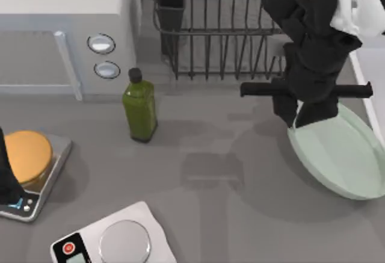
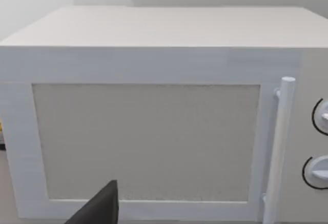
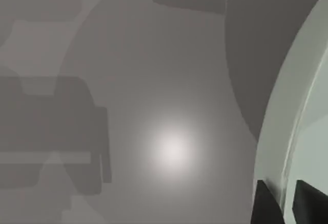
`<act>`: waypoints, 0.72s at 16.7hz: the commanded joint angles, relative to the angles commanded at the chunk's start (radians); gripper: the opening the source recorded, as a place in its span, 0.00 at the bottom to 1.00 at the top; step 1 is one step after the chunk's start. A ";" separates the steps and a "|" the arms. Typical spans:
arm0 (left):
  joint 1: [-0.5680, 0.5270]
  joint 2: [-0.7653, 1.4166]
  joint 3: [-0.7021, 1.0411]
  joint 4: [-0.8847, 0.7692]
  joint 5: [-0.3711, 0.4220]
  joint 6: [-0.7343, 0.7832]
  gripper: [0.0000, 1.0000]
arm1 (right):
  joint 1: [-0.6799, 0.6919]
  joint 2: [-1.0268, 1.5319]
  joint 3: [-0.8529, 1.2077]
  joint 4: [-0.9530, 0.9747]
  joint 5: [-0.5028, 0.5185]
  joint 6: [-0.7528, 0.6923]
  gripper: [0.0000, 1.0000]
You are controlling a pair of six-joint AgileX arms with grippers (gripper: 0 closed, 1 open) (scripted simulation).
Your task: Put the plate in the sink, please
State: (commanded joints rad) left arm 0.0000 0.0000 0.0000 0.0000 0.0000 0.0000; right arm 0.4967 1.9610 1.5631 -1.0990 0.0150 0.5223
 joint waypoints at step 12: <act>0.000 0.000 0.000 0.000 0.000 0.000 1.00 | -0.015 -0.035 0.633 -0.640 -0.001 -0.015 0.00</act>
State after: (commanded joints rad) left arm 0.0000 0.0000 0.0000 0.0000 0.0000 0.0000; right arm 0.4821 1.9262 2.1962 -1.7393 0.0140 0.5073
